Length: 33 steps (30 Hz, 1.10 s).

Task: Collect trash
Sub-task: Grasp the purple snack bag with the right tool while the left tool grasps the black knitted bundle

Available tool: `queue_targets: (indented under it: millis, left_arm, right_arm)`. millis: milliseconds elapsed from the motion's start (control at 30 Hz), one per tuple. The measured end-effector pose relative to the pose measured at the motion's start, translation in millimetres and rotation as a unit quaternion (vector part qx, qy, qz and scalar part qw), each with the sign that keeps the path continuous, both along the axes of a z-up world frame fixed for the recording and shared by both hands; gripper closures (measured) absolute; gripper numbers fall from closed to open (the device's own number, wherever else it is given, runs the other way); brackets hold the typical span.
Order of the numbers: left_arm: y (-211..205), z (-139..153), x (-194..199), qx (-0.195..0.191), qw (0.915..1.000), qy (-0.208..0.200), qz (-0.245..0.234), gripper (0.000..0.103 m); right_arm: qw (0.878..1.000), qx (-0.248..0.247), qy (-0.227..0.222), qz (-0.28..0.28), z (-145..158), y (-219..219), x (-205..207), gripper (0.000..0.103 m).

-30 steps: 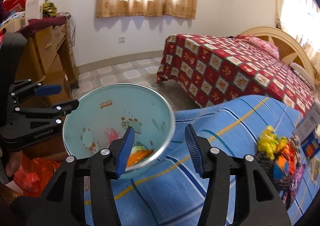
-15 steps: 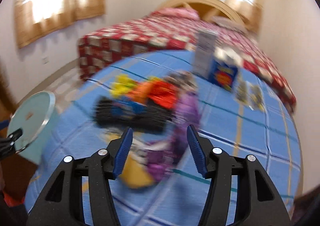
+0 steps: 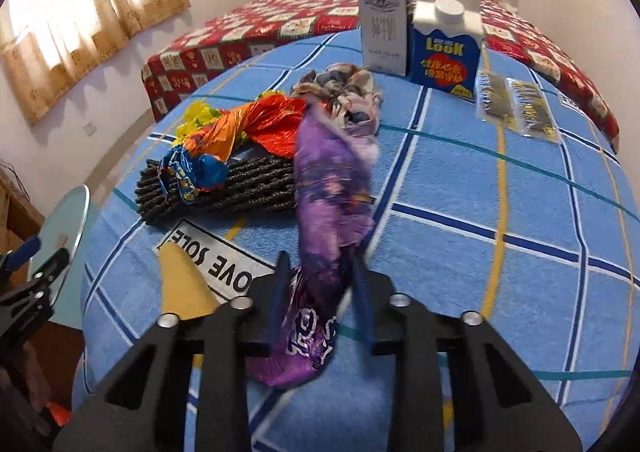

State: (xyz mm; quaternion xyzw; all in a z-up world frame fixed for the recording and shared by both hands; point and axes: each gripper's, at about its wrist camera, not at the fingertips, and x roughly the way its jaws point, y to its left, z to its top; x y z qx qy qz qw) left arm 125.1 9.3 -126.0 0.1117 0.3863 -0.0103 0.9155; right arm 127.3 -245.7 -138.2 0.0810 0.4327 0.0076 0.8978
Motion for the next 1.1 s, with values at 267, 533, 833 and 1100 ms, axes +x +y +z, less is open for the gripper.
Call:
queue_targets:
  millis: [267,533,833,1100]
  left_arm:
    - [-41.3,6.7,14.7,-0.009,0.9992,-0.004,-0.038,0.031]
    - [-92.9,2.3,40.9,-0.014,0.9965,0.009,-0.081,0.031]
    - [-120.1,-17.7,52.1,-0.026,0.9902,0.053,-0.126,0.096]
    - [-98.0,13.5,22.3,-0.035,0.9910,0.016,-0.128,0.098]
  right_arm:
    - [0.999,-0.023,-0.014,-0.022,2.3,-31.0,-27.9,0.083]
    - [0.997,-0.025,-0.041,-0.059,9.4,-73.4,-44.9,0.037]
    - [0.998,0.005,-0.018,-0.057,-4.9,-87.1,-58.5,0.059]
    - [0.998,0.028,-0.035,-0.047,-3.5,-81.8,-67.8,0.085]
